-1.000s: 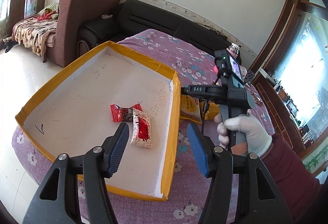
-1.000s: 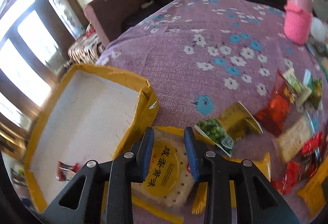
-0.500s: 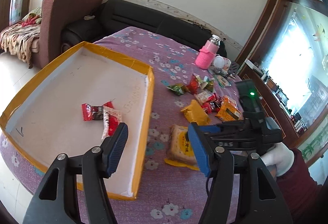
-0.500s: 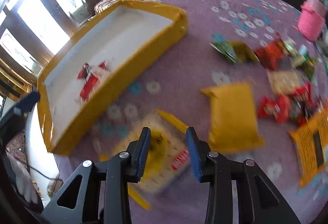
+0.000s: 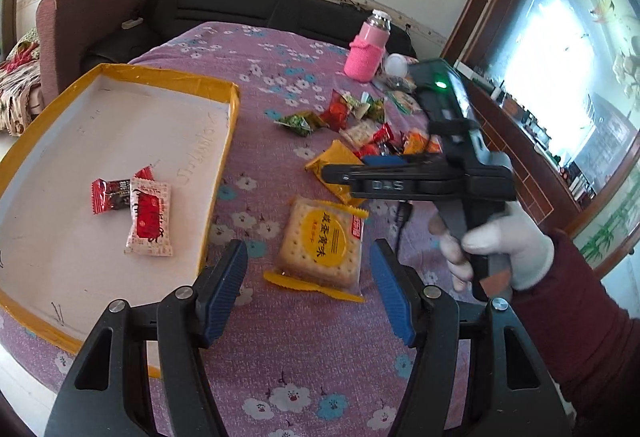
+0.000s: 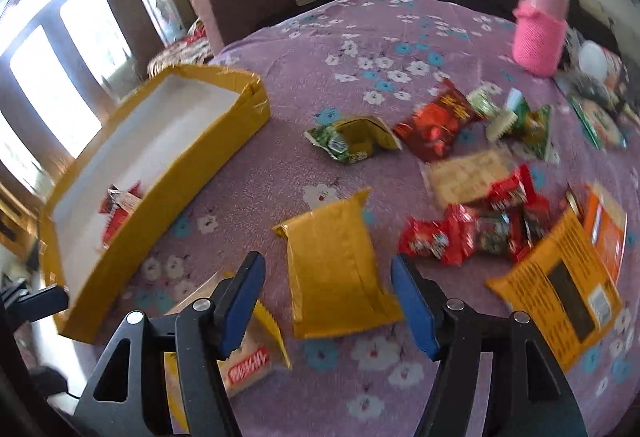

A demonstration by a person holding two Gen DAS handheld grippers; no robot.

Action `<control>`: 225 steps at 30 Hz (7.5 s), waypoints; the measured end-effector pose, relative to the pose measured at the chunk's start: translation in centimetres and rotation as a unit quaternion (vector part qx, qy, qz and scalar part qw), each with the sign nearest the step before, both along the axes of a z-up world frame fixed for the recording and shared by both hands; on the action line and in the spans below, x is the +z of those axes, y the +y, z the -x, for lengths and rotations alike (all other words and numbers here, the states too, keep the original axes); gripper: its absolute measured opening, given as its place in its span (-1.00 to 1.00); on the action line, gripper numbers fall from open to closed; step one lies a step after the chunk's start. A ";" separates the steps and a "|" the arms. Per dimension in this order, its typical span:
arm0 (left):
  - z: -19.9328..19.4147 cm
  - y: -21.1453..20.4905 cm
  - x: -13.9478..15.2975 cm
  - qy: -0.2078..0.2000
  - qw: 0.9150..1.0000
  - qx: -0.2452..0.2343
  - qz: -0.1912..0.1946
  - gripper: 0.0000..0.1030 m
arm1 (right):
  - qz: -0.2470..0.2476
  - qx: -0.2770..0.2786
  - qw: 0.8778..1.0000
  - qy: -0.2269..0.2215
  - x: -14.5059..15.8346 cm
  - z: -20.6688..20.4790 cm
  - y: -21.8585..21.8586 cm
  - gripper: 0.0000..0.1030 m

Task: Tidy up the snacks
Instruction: 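Grasp the biscuit packet with the left gripper while the right grasps the yellow pouch, then carry the biscuit packet and yellow pouch into the tray and release both, then withdraw both open grippers from the tray back toward the snack pile, then grasp the orange dark-label packet with the right gripper and drop it before the left, then grasp the orange packet with the left gripper while the right grasps the orange cracker packet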

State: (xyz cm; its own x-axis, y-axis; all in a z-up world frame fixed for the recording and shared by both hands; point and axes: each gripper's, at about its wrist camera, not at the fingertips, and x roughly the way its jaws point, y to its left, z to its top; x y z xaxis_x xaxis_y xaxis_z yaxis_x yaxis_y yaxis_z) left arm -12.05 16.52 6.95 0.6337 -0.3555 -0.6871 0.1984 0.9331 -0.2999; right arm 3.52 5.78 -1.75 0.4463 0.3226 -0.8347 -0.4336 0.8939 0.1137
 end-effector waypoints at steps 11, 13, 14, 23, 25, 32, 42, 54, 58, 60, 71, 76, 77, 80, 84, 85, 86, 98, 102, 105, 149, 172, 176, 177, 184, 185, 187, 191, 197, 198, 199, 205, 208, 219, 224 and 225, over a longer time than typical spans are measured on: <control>-1.3 -2.6 -1.5 0.031 0.998 -0.041 -0.024 0.22 | 0.004 -0.017 1.000 -0.002 -1.2 0.1 -0.8 -0.14; -1.7 -3.6 -1.7 0.033 0.998 -0.053 -0.034 0.22 | -0.027 -0.033 0.999 -0.011 0.1 1.1 -2.9 -0.14; -1.9 -3.9 -1.9 0.033 0.997 -0.057 -0.038 0.22 | -0.036 -0.037 0.999 -0.015 0.7 1.6 -3.6 -0.14; -5.1 -7.3 -3.8 0.040 0.989 -0.092 -0.110 0.23 | -0.119 -0.052 0.991 -0.011 2.9 6.6 -9.8 -0.14; -5.5 -7.8 -3.7 0.043 0.988 -0.096 -0.115 0.23 | -0.132 -0.056 0.990 -0.008 2.8 7.2 -10.5 -0.14; -5.5 -8.5 -3.7 0.042 0.985 -0.103 -0.133 0.24 | -0.167 -0.073 0.983 0.006 1.8 8.4 -12.7 -0.14; -6.7 -8.5 -5.9 0.080 0.978 -0.084 -0.172 0.48 | -0.208 -0.077 0.975 0.014 0.7 8.7 -14.3 -0.14; -4.6 -7.4 -3.5 0.040 0.993 -0.058 -0.098 0.33 | -0.207 -0.075 0.975 0.017 1.0 9.2 -13.8 -0.14; -2.8 -4.0 -0.4 0.005 0.998 -0.021 -0.067 0.33 | -0.206 -0.057 0.977 0.016 2.2 9.4 -11.9 -0.14; -2.0 -1.2 1.0 -0.012 0.998 0.013 -0.065 0.33 | -0.201 -0.040 0.979 0.015 2.9 9.5 -10.0 -0.14; -2.0 14.5 0.1 0.007 0.980 0.183 -0.084 0.33 | -0.159 0.086 0.983 0.020 5.7 9.0 6.1 -0.15; -3.0 17.6 -1.0 0.021 0.973 0.209 -0.090 0.33 | -0.140 0.137 0.980 0.036 5.3 8.2 13.8 -0.15; -3.2 17.7 -1.2 0.023 0.973 0.211 -0.091 0.33 | -0.133 0.147 0.979 0.044 4.9 8.0 15.5 -0.15; -3.5 18.9 -2.0 0.032 0.971 0.218 -0.090 0.33 | -0.109 0.157 0.980 0.057 3.1 7.5 18.9 -0.15; -3.3 20.0 -2.4 0.038 0.973 0.220 -0.053 0.33 | -0.096 0.149 0.981 0.082 0.4 6.4 21.1 -0.15; -3.2 20.1 -2.3 0.036 0.973 0.220 -0.051 0.33 | -0.095 0.145 0.981 0.083 -0.3 6.1 21.4 -0.15; -3.1 20.2 -2.2 0.035 0.974 0.218 -0.043 0.33 | -0.094 0.143 0.982 0.083 -0.5 6.0 21.5 -0.11; 2.9 19.9 2.8 -0.047 0.967 0.245 0.044 0.34 | -0.165 0.120 0.978 0.031 3.3 7.2 17.4 0.02; 3.8 17.9 4.7 -0.073 0.968 0.237 0.044 0.38 | -0.200 0.099 0.974 0.035 3.8 7.7 14.5 0.02; 4.4 15.7 6.2 -0.097 0.971 0.217 0.039 0.51 | -0.217 0.082 0.972 0.035 3.6 7.7 12.4 0.07; 11.8 4.3 15.5 -0.160 0.955 0.237 -0.075 0.51 | -0.254 -0.073 0.963 -0.048 0.6 4.1 -5.2 0.19; 8.0 4.0 11.7 -0.113 0.976 0.186 -0.033 0.51 | -0.245 -0.084 0.965 -0.046 0.0 4.0 -5.5 0.21; 5.1 3.5 9.2 -0.077 0.985 0.147 0.038 0.51 | -0.247 -0.082 0.962 -0.085 1.5 5.2 -5.9 0.21; 4.3 3.0 8.4 -0.066 0.988 0.134 0.047 0.51 | -0.247 -0.086 0.961 -0.093 2.0 5.7 -6.5 0.20; -0.7 -0.8 4.2 -0.023 0.996 0.056 0.070 0.51 | -0.179 -0.189 0.956 -0.138 4.9 9.2 -18.4 0.23; -1.2 -1.4 3.5 -0.012 0.996 0.046 0.075 0.51 | -0.166 -0.216 0.953 -0.135 5.0 9.1 -20.7 0.23; -2.1 -2.8 2.4 0.007 0.997 0.025 0.074 0.51 | -0.156 -0.249 0.948 -0.122 5.0 8.5 -23.4 0.23; -2.0 -4.5 2.3 0.005 0.999 0.005 0.046 0.51 | -0.152 -0.250 0.951 -0.099 4.1 6.1 -24.0 0.26; -2.1 -4.7 2.7 0.002 1.000 0.009 -0.002 0.51 | -0.138 -0.186 0.969 -0.080 1.8 -0.8 -19.3 0.31; -2.2 -4.5 2.7 0.002 1.000 0.012 -0.007 0.51 | -0.130 -0.187 0.970 -0.085 1.5 -1.6 -18.8 0.31; -2.4 -4.4 2.8 0.003 1.000 0.016 -0.012 0.51 | -0.128 -0.188 0.970 -0.083 1.1 -2.6 -18.5 0.31; -4.4 -3.6 1.8 0.017 0.999 0.032 -0.015 0.51 | -0.186 -0.066 0.980 -0.002 -0.4 -2.2 -16.0 0.28; -5.6 -4.3 0.8 0.039 0.999 0.031 -0.004 0.51 | -0.233 0.014 0.972 0.029 -0.2 -0.8 -14.6 0.24; -7.9 -14.2 -3.4 0.131 0.990 -0.023 0.049 0.50 | -0.283 -0.169 0.944 -0.027 0.6 -2.1 -23.7 0.28; -9.1 -16.9 -3.4 0.108 0.994 0.011 -0.001 0.50 | -0.289 -0.213 0.933 -0.038 0.3 -2.4 -25.9 0.28; -9.5 -17.0 -3.3 0.107 0.994 0.016 -0.007 0.50 | -0.290 -0.217 0.931 -0.037 0.4 -2.6 -25.8 0.28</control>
